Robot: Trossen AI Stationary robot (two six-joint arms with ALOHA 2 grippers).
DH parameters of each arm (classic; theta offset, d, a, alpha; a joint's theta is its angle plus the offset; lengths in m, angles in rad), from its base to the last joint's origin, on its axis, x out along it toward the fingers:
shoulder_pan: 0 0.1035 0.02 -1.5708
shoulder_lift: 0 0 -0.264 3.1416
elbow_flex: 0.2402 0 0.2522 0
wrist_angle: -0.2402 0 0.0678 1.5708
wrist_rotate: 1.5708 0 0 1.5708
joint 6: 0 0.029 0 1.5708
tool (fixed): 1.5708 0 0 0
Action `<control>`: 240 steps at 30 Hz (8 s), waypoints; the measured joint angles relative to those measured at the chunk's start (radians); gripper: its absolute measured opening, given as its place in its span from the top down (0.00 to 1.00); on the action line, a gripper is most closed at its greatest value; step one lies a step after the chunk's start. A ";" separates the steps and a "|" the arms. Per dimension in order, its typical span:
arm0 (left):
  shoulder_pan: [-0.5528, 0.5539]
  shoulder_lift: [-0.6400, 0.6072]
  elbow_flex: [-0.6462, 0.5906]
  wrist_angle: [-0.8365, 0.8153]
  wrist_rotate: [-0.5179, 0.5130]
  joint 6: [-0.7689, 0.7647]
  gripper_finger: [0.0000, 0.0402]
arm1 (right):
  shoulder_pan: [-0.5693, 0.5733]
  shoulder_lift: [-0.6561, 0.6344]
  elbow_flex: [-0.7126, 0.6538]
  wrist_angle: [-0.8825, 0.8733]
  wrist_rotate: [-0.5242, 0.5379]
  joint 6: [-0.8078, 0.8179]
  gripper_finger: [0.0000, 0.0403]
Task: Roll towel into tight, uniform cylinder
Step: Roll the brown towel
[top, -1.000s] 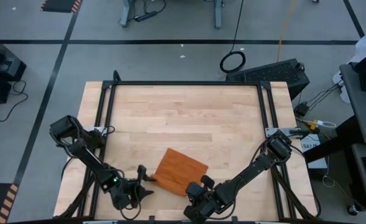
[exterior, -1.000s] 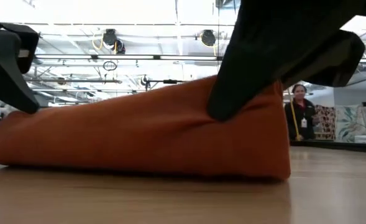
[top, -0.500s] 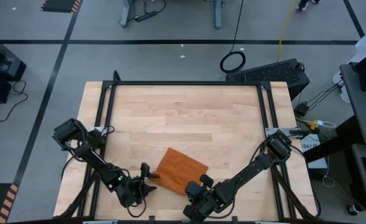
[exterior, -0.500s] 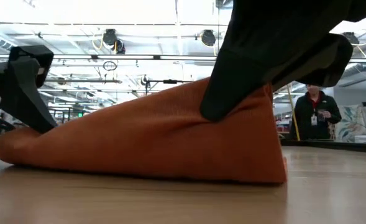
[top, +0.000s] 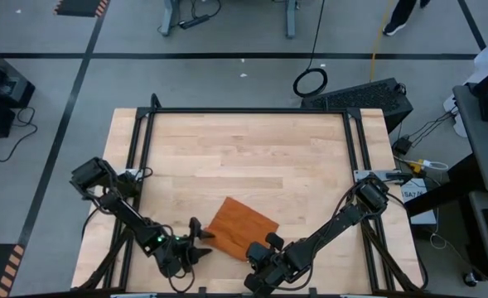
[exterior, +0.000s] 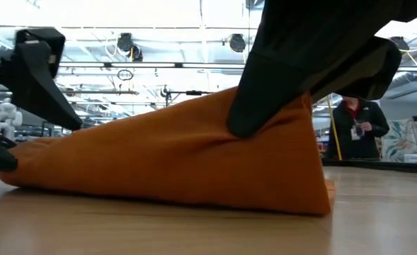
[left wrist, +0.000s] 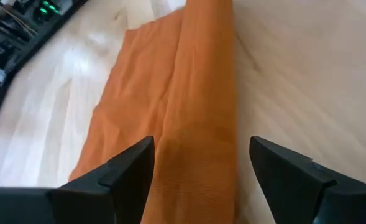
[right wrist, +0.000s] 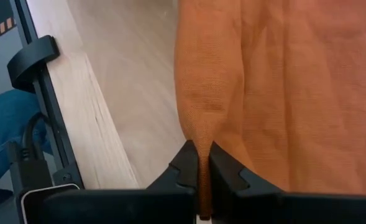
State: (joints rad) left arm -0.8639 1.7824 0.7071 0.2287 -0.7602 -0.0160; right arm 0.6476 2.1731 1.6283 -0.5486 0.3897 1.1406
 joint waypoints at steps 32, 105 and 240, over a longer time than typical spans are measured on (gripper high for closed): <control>0.322 -0.063 0.003 -0.080 0.819 -0.217 0.94 | 0.143 0.000 0.000 0.000 0.272 -0.191 0.54; 0.353 -0.287 0.001 -0.087 0.760 -0.248 0.40 | 0.160 0.211 0.002 -0.062 0.522 0.309 0.97; 0.061 -0.067 -0.129 0.083 0.128 -0.045 0.28 | 0.198 0.257 -0.057 0.080 0.699 0.360 0.92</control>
State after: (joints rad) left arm -0.8032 1.7154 0.5781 0.3122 -0.6323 -0.0609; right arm 0.8459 2.4298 1.5715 -0.4687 1.0886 1.5006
